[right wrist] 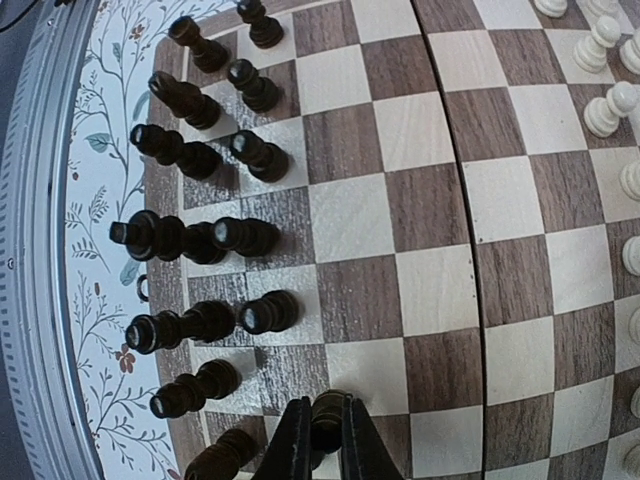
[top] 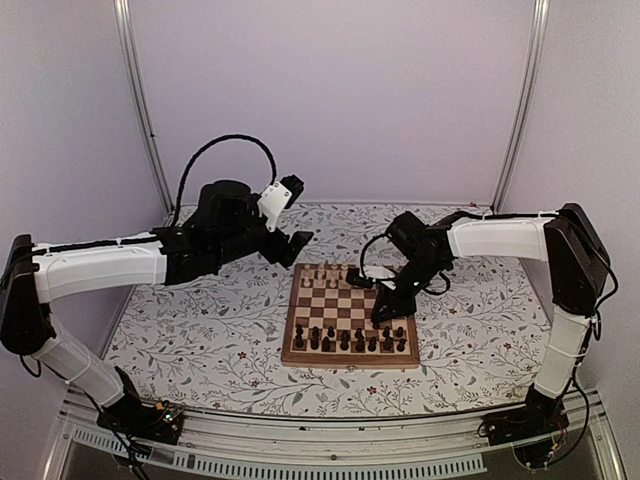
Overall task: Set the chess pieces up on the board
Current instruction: Move the chess piece to the chessboard.
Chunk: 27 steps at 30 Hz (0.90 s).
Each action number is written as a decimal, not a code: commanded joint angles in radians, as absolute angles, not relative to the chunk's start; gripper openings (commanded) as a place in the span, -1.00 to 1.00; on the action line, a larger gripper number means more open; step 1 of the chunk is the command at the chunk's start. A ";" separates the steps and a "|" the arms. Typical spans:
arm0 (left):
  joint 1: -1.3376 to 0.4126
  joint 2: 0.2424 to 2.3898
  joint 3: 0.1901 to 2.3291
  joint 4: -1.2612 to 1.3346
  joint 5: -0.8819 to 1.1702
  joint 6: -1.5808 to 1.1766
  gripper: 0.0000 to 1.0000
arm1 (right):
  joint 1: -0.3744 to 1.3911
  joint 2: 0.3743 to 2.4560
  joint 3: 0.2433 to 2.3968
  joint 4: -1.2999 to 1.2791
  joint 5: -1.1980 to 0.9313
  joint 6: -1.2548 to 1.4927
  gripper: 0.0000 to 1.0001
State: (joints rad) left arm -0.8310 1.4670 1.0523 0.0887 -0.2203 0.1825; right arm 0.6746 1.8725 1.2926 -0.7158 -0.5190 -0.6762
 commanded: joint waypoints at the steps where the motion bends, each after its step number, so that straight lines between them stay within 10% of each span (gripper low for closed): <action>1: -0.836 1.482 1.078 0.074 -0.212 0.177 0.88 | 0.695 1.848 1.319 -0.742 -0.571 -0.692 -0.84; 27: -0.845 1.502 1.089 0.051 -0.224 0.188 0.88 | 0.718 1.908 1.316 -0.756 -0.598 -0.708 -0.68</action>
